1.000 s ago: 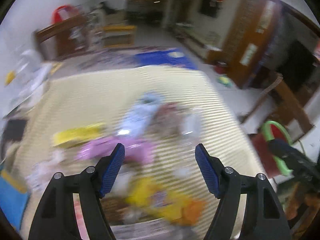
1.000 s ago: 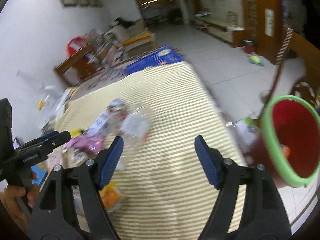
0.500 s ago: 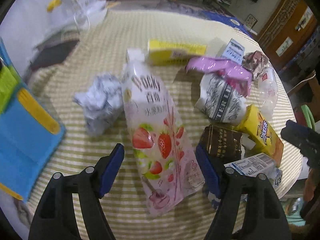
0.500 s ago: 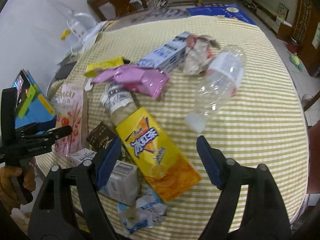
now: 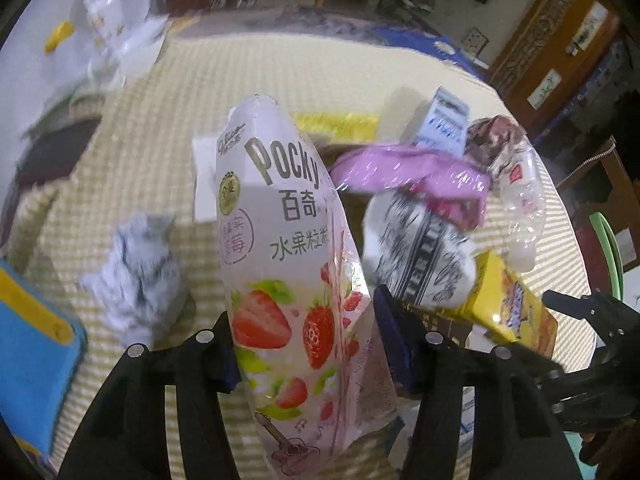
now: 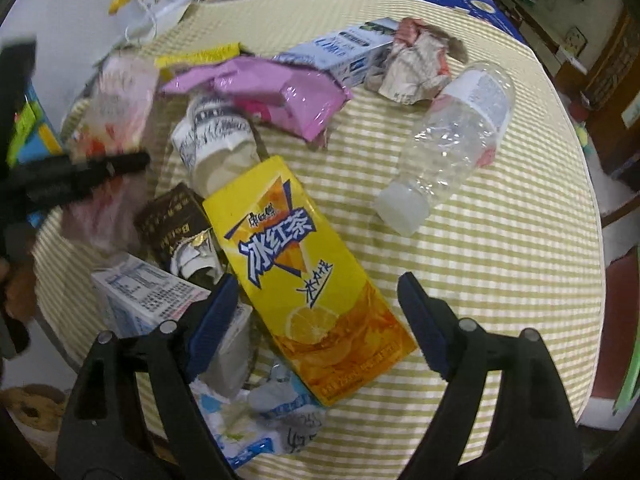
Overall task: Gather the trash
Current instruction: 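Grasp the Pocky strawberry box with the left tool while the right grasps the yellow tea carton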
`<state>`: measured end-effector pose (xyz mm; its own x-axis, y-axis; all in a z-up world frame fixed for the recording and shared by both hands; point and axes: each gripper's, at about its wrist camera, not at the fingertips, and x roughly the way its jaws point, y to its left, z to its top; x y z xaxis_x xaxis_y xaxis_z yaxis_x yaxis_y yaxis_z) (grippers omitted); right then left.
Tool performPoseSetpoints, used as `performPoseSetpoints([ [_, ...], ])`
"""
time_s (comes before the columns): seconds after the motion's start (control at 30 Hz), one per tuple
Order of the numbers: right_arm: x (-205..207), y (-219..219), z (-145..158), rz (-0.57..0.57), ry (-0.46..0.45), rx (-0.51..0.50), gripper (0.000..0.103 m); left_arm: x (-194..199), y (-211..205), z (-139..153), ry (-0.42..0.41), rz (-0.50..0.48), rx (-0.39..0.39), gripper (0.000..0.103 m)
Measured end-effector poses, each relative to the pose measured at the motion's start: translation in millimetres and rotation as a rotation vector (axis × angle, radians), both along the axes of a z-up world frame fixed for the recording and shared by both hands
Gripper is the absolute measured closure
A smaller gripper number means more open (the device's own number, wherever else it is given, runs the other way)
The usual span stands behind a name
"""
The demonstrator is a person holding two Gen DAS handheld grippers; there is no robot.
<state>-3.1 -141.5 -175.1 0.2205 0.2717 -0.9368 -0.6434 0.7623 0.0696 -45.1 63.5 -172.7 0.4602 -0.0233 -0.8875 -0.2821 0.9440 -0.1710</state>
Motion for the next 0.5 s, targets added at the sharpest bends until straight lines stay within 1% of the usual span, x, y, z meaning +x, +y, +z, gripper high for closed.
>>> performPoseSetpoints([
  [0.1,4,7,-3,0.014,0.005,-0.001,0.023,3,-6,14,-0.033,-0.027,0.049,0.05],
  [0.2,11,11,-10,0.009,0.045,0.01,0.024,6,-11,26,-0.063,-0.044,0.073,0.05],
  [0.23,12,12,-12,0.012,0.057,0.012,0.026,6,-9,28,-0.069,-0.046,0.077,0.05],
  [0.33,15,16,-11,0.039,0.055,0.018,0.032,7,-9,33,-0.087,-0.044,0.083,0.05],
  [0.4,16,17,-8,0.032,0.044,0.024,0.039,7,-8,37,-0.099,-0.043,0.087,0.05],
  [0.5,25,11,1,-0.006,0.05,0.075,0.041,7,-10,46,-0.124,-0.045,0.098,0.05],
])
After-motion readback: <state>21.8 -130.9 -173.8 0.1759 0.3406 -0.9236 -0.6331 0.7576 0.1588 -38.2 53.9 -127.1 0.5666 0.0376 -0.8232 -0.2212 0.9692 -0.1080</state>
